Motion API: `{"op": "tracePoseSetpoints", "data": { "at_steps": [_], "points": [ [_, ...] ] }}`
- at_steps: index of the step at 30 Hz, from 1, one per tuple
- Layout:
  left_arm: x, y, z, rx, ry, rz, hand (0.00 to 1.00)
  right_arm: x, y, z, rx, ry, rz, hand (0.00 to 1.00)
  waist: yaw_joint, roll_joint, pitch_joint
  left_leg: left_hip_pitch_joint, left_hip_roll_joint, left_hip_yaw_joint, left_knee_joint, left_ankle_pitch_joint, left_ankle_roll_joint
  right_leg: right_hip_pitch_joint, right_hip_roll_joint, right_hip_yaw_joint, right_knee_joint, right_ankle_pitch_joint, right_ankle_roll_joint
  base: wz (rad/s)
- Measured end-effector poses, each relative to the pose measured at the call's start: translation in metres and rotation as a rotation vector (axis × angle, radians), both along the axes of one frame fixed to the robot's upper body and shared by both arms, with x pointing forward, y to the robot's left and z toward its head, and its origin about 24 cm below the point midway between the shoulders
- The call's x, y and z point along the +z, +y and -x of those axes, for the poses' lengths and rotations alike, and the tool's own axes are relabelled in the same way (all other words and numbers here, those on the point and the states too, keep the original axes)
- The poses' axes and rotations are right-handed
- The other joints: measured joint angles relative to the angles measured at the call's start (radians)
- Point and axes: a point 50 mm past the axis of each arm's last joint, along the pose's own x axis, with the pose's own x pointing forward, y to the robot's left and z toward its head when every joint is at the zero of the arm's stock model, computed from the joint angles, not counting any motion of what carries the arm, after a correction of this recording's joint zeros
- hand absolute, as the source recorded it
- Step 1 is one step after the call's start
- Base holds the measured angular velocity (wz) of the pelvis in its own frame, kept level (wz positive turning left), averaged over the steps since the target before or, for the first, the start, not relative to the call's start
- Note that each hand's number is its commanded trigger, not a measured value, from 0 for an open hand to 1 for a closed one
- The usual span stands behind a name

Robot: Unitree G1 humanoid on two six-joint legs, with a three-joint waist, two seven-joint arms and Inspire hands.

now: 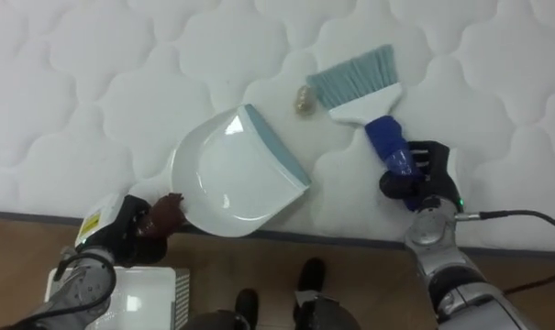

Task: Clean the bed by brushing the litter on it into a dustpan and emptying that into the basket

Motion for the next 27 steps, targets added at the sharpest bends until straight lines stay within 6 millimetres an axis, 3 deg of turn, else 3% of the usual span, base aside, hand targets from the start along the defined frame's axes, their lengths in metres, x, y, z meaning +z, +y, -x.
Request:
{"op": "tracePoseSetpoints", "data": {
  "at_steps": [18, 25, 27],
  "points": [
    [0.004, -0.003, -0.005, -0.016, -0.026, -0.014, 1.0, -0.014, -0.013, 0.019, -0.098, 0.051, -0.037, 1.0, -0.006, 0.001, -0.0005, -0.002, -0.002, 0.003, 0.015, -0.002, 0.003, -0.004, -0.012, -0.009, 0.023, -0.002, 0.001, 0.02],
    [0.013, 0.005, -0.012, -0.058, -0.071, -0.12, 1.0, -0.002, -0.025, 0.014, -0.055, 0.055, 0.119, 1.0, 0.005, -0.003, -0.0022, -0.033, -0.002, 0.009, 0.039, -0.005, 0.006, -0.037, -0.012, -0.003, 0.045, 0.0, -0.001, -0.01],
    [0.015, 0.008, -0.013, -0.082, -0.081, -0.172, 1.0, 0.006, -0.034, 0.009, -0.028, 0.071, 0.197, 1.0, 0.013, -0.014, -0.0022, -0.024, -0.002, 0.026, 0.035, -0.005, 0.007, -0.041, -0.012, 0.017, 0.054, -0.002, -0.001, -0.18]
  ]
}}
